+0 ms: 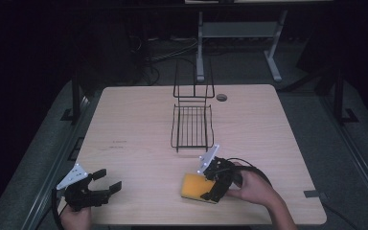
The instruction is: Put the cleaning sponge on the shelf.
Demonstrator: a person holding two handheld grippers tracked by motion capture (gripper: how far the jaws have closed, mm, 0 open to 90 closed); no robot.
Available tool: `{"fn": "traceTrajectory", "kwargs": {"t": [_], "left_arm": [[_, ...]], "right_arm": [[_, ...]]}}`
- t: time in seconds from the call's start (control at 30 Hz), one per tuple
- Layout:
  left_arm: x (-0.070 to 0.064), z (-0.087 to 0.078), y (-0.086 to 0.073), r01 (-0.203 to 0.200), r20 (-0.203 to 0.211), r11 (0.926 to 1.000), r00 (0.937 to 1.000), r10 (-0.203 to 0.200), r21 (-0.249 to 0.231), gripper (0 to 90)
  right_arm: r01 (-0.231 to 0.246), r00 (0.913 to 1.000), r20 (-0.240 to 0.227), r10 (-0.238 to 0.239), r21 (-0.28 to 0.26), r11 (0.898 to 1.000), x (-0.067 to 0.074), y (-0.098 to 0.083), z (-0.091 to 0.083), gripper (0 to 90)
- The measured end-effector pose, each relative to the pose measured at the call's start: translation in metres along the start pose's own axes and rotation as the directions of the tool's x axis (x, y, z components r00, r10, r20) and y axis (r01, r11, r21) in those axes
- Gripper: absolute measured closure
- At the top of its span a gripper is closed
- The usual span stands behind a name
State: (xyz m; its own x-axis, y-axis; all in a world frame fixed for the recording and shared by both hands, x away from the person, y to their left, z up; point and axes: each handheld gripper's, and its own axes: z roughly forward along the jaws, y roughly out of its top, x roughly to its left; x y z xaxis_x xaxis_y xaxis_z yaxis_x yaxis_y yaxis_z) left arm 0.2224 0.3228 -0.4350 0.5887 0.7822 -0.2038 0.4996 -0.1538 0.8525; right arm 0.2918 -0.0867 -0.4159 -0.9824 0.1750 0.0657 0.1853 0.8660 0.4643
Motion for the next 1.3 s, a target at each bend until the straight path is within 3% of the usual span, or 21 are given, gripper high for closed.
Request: {"fn": "traceTrajectory", "kwargs": {"t": [1.3], "left_arm": [[0.001, -0.001, 0.000, 0.001, 0.000, 1.0000, 1.0000, -0.001, -0.001, 14.0]], "right_arm": [[0.016, 0.9998, -0.015, -0.015, 0.060, 0.998, -0.003, 0.007, 0.035, 15.4]]}}
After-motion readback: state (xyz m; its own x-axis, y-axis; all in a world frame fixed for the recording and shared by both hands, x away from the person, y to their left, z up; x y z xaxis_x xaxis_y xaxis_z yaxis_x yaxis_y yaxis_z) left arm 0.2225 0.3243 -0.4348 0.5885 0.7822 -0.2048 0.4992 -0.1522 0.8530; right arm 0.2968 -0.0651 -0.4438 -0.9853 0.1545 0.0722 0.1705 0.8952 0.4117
